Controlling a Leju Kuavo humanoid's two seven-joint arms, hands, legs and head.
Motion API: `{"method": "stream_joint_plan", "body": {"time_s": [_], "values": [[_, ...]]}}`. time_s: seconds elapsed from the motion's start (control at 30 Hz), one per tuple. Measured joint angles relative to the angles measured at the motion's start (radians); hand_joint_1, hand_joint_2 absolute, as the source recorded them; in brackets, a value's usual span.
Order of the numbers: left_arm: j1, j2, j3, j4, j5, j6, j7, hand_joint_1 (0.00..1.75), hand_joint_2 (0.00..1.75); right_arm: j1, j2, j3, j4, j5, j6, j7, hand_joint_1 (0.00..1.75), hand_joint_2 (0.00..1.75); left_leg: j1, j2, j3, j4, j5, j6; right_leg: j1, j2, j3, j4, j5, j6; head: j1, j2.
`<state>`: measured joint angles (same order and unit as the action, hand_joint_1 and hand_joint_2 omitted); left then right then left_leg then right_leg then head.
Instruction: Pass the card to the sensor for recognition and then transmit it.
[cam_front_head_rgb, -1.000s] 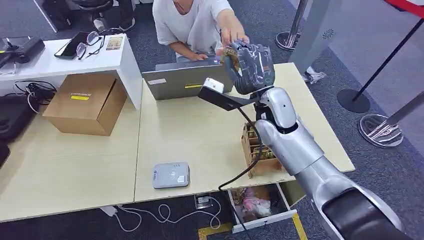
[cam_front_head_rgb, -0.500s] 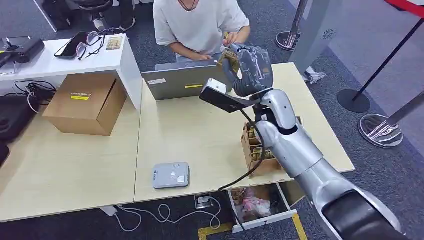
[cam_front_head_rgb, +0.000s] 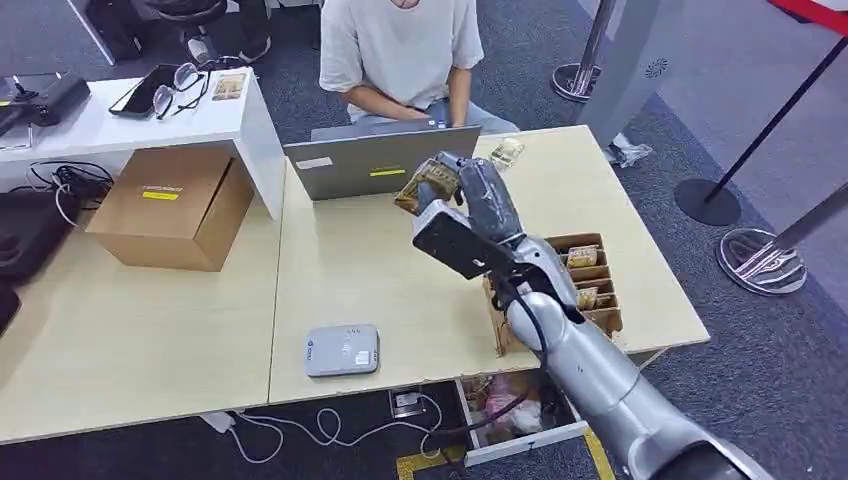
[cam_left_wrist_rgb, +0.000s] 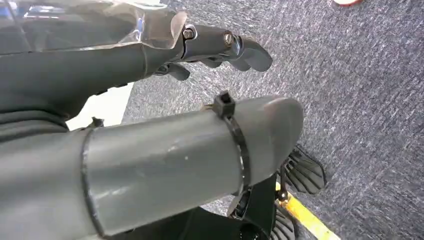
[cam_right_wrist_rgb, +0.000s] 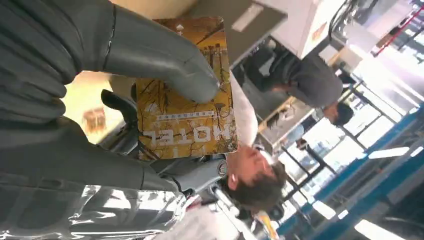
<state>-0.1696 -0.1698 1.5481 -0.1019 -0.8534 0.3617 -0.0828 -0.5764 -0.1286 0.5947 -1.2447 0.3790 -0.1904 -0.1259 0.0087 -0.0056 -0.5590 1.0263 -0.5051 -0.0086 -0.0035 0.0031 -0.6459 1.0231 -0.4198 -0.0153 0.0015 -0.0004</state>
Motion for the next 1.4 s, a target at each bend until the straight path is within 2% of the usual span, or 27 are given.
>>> {"method": "stream_joint_plan", "body": {"time_s": [0.2,0.53,0.83,1.4], "values": [[0.001,0.0,0.0,0.0,0.01,-0.005,0.009,0.0,0.0,0.079,0.018,0.002,-0.029,-0.062,0.014,0.011,1.75,1.75,0.0,0.0,0.0,0.0,0.0,0.0,0.0,0.0,0.0,0.0,0.0,0.0,0.0,0.0],[0.005,0.0,0.0,0.0,0.015,-0.022,0.019,0.0,0.0,0.134,0.055,0.019,-0.03,-0.084,0.046,0.048,1.75,1.75,0.0,0.0,0.0,0.0,0.0,0.0,0.0,0.0,0.0,0.0,0.0,0.0,0.0,0.0],[0.009,0.0,0.0,0.0,0.005,-0.042,0.012,0.0,0.0,0.17,0.091,0.059,0.052,-0.1,0.045,0.081,1.75,1.75,0.0,0.0,0.0,0.0,0.0,0.0,0.0,0.0,0.0,0.0,0.0,0.0,0.0,0.0],[0.012,0.006,0.0,0.0,-0.009,-0.048,0.034,0.0,0.0,0.177,0.149,0.119,0.168,-0.109,0.073,0.095,1.75,1.75,0.001,0.0,0.0,0.0,0.0,0.0,0.001,0.0,0.0,0.0,0.0,0.0,0.0,0.0]]}}
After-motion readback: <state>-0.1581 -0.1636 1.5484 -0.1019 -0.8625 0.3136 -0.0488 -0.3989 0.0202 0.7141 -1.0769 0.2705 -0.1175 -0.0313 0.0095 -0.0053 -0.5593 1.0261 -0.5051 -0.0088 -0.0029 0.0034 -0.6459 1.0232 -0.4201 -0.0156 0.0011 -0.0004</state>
